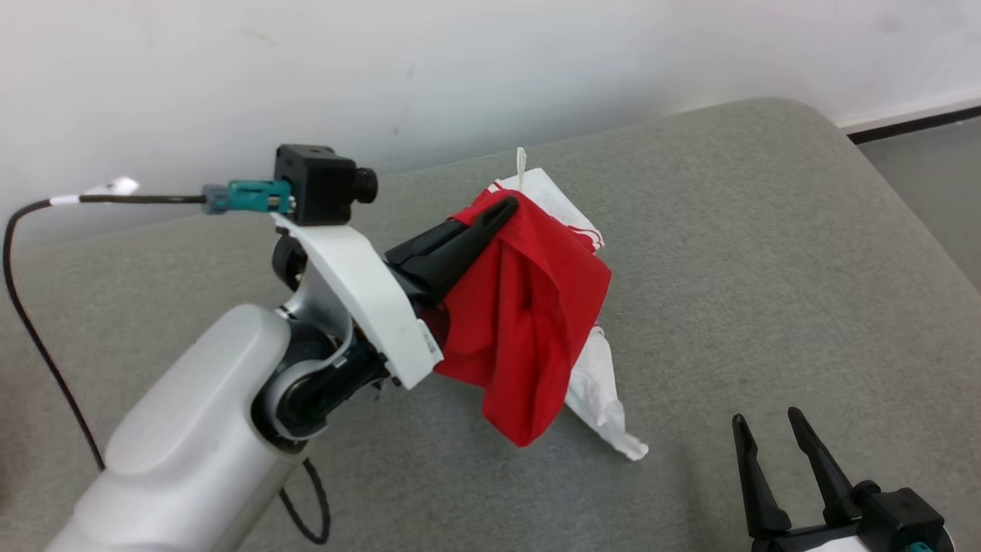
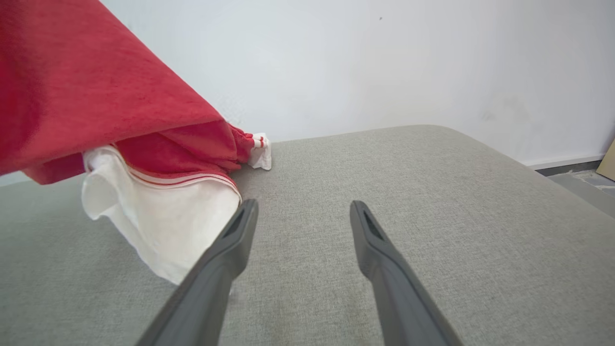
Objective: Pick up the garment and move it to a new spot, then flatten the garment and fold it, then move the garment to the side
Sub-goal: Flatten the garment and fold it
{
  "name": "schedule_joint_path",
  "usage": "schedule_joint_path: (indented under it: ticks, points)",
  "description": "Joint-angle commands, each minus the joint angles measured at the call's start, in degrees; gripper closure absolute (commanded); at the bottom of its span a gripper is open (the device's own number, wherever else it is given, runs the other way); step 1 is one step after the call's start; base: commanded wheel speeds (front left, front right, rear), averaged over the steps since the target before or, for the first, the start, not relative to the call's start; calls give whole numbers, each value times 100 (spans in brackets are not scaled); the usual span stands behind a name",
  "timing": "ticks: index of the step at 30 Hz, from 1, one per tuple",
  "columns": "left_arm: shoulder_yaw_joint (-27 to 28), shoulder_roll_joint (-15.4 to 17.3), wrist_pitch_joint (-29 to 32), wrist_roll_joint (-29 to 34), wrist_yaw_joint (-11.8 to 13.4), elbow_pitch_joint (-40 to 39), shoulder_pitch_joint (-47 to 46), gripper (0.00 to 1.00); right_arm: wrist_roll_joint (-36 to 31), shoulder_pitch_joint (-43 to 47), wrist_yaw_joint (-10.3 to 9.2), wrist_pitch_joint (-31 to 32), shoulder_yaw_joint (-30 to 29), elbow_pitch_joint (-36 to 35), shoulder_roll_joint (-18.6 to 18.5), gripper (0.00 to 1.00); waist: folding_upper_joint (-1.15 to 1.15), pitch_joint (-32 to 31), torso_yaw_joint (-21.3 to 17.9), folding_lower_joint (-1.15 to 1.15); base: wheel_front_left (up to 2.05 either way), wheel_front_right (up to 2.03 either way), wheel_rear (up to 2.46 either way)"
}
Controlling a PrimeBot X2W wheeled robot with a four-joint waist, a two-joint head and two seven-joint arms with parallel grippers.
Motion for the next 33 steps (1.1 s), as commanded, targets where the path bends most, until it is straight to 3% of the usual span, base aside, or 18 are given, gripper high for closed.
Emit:
schedule_joint_path:
  ticks: [1,9,22,27,33]
  points:
    - [45,65,9,-55,15,-35,103,100,-63,32,-15,6,-2,17,-11,0,0,-30,94,0,0,0,0]
    - [232,434,32,-110,157,-60,289,100,-92,103,-15,6,-38,17,-12,0,0,-111,290,0,0,0,0]
    - [349,1334,-131,123,435,66,1255,100,-109,285,-15,5,-68,19,-13,0,0,-292,779,0,0,0,0]
    - [279,1246,-504,55,546,199,1970,100,-72,360,-15,5,-43,17,-12,0,0,-286,922,0,0,0,0]
    - [-16,781,-1070,68,520,626,2787,100,-147,418,-15,5,-65,44,-12,0,0,-265,1168,0,0,0,0]
